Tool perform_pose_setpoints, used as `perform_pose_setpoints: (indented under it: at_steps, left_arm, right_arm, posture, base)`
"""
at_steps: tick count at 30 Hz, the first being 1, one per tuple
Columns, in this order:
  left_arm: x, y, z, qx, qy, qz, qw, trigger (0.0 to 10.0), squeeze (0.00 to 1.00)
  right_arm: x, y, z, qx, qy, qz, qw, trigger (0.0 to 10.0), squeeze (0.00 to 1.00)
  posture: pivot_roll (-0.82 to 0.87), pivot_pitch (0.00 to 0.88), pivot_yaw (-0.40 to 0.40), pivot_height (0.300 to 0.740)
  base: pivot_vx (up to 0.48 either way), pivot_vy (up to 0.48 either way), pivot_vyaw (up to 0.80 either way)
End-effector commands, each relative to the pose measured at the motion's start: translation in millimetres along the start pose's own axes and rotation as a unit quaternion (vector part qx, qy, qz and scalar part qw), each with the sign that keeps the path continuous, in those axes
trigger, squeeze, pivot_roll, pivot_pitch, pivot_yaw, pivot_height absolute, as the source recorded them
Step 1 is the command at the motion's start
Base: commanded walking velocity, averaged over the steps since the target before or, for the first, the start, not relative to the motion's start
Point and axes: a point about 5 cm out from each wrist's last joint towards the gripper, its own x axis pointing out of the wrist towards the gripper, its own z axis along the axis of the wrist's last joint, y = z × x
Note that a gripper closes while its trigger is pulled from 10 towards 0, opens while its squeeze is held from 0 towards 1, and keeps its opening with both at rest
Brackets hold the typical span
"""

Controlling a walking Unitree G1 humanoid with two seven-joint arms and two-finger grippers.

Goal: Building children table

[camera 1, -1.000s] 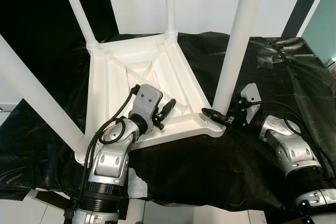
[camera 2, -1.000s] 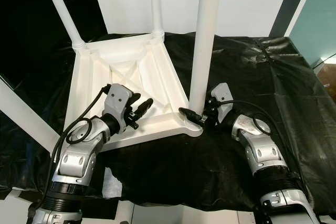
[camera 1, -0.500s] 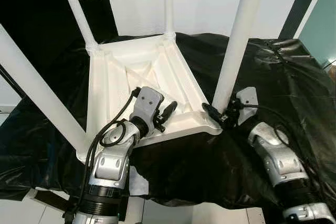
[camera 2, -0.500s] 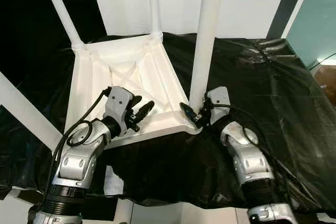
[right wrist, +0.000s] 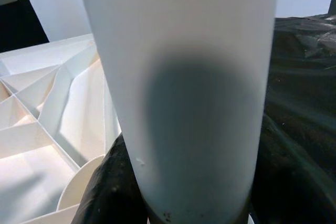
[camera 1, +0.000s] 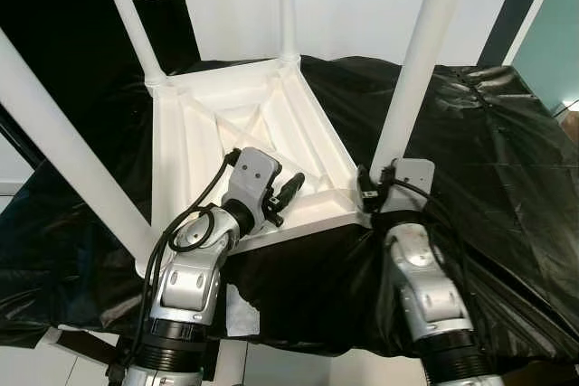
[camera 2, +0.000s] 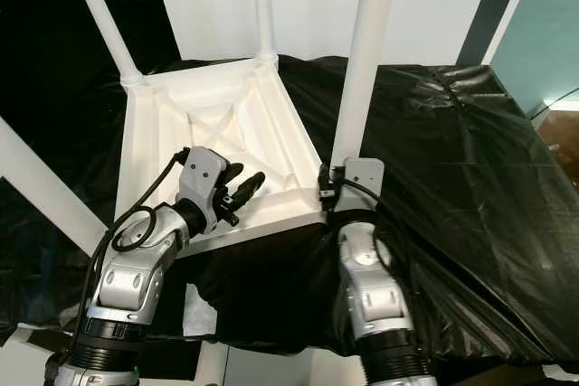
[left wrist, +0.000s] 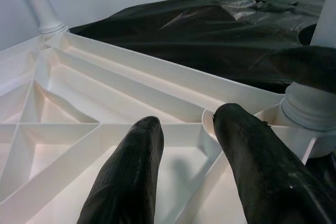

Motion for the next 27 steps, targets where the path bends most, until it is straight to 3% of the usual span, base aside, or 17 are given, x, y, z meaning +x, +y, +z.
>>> perform_pose_setpoints:
  at_steps: [1, 7, 8, 15, 20, 21, 22, 23, 25, 27]
  left_arm:
    - [0.9, -0.2, 0, -0.003, 0.004, 0.017, 1.0, 10.0, 0.0]
    - [2.1, 0.1, 2, -0.003, 0.003, 0.013, 1.0, 10.0, 0.0]
    - [2.4, 0.1, 2, -0.003, 0.003, 0.013, 1.0, 10.0, 0.0]
    - [2.1, -3.0, 3, -0.003, 0.002, 0.009, 1.0, 10.0, 0.0]
    - [0.9, -1.4, 2, -0.003, 0.002, 0.008, 1.0, 10.0, 0.0]
    - [0.9, -1.1, 2, -0.003, 0.003, 0.008, 1.0, 10.0, 0.0]
    - [0.9, -1.1, 2, -0.003, 0.003, 0.008, 1.0, 10.0, 0.0]
    - [1.5, -0.7, 3, -0.003, 0.003, 0.007, 1.0, 10.0, 0.0]
    - [1.5, -0.7, 3, -0.003, 0.003, 0.007, 1.0, 10.0, 0.0]
    - [3.3, -0.8, 3, -0.004, 0.002, 0.004, 1.0, 10.0, 0.0]
  right_arm:
    - [-4.4, 0.2, -15, -0.004, 0.038, 0.002, 0.999, 10.0, 0.0]
    - [-6.1, -2.2, -9, -0.009, 0.019, 0.006, 1.0, 10.0, 0.0]
    - [-6.4, -2.8, -7, -0.002, 0.013, 0.014, 1.0, 10.0, 1.0]
    - [-12.0, -12.0, 3, 0.01, -0.02, 0.054, 0.998, 10.0, 1.0]
    - [-21.8, -26.7, 8, 0.006, -0.038, 0.127, 0.991, 10.0, 1.0]
    - [-24.5, -32.0, 8, 0.007, -0.035, 0.157, 0.987, 10.0, 0.66]
    - [-24.5, -32.0, 8, 0.007, -0.035, 0.157, 0.987, 10.0, 0.66]
    - [-27.0, -38.2, 8, 0.005, -0.03, 0.203, 0.979, 10.0, 0.0]
    - [-27.0, -38.2, 8, 0.005, -0.03, 0.203, 0.979, 10.0, 0.0]
    - [-24.5, -44.3, 7, -0.01, -0.023, 0.255, 0.967, 10.0, 0.0]
  posture:
    - [-0.05, 0.045, 0.027, 0.74]
    - [-0.05, 0.046, 0.029, 0.74]
    - [-0.05, 0.047, 0.03, 0.74]
    - [-0.05, 0.047, 0.033, 0.74]
    - [-0.06, 0.046, 0.037, 0.74]
    - [-0.06, 0.048, 0.038, 0.74]
    - [-0.06, 0.048, 0.038, 0.74]
    - [-0.06, 0.047, 0.042, 0.74]
    - [-0.06, 0.047, 0.042, 0.74]
    - [-0.07, 0.042, 0.045, 0.74]
  base:
    - [0.0, 0.0, 0.0]
    - [0.0, 0.0, 0.0]
    - [0.0, 0.0, 0.0]
    - [0.0, 0.0, 0.0]
    - [0.0, 0.0, 0.0]
    - [0.0, 0.0, 0.0]
    - [0.0, 0.0, 0.0]
    - [0.0, 0.0, 0.0]
    - [0.0, 0.0, 0.0]
    - [0.0, 0.0, 0.0]
